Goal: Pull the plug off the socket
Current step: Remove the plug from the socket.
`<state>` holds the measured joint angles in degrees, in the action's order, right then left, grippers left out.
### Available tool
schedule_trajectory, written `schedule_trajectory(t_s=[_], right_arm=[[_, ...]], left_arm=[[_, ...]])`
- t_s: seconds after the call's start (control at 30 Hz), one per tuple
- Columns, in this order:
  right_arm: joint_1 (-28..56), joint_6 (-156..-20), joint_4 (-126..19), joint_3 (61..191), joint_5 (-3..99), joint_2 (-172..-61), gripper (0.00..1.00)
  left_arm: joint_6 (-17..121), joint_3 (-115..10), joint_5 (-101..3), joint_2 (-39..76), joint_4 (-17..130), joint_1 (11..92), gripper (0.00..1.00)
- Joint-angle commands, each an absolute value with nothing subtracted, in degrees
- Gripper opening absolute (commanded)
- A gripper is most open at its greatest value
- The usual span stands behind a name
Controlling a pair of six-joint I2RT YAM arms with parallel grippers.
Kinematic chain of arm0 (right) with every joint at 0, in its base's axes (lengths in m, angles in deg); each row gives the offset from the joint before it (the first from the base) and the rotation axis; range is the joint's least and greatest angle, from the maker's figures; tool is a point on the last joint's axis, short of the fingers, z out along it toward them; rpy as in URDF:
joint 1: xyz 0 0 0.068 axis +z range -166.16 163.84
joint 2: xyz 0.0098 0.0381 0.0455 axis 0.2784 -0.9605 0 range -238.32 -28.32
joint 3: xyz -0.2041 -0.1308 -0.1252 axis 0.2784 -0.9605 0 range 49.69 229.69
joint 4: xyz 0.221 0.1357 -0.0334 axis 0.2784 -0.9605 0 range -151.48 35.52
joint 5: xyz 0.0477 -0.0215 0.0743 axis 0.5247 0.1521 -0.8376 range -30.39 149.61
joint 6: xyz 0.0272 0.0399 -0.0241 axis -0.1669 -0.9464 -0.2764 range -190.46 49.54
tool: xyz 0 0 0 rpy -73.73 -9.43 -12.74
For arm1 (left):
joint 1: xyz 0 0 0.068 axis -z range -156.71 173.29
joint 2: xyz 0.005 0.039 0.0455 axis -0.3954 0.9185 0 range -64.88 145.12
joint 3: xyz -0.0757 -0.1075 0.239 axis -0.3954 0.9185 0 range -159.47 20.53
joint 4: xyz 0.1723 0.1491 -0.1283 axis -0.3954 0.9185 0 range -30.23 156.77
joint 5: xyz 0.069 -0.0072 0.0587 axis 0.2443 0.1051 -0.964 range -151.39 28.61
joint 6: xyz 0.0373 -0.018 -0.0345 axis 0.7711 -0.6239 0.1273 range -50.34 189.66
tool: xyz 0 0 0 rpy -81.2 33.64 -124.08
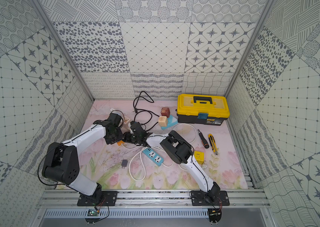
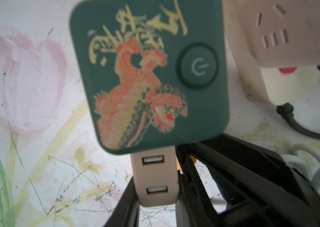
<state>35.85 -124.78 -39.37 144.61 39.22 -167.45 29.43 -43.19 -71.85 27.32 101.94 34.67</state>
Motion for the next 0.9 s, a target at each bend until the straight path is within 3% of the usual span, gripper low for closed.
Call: schedule_trajectory(t_s=[0.0, 0.57, 0.87], right_arm=[[36.4, -122.3, -45.9, 142.8, 40.7, -169.3, 0.43], [36.4, -119.3, -50.3, 139.2, 45.3, -168.1, 0.42], [36.4, -119.3, -49.8, 139.1, 44.9, -167.9, 0.43]], left_arm=[[31.2, -43.9, -66.7, 26.5, 108.8, 34.7, 0.07], [31.3, -47.9, -68.6, 22.0, 113.3, 34.7, 0.06], [26.2, -50.4, -75.1, 8.6, 114.3, 34.5, 0.06]])
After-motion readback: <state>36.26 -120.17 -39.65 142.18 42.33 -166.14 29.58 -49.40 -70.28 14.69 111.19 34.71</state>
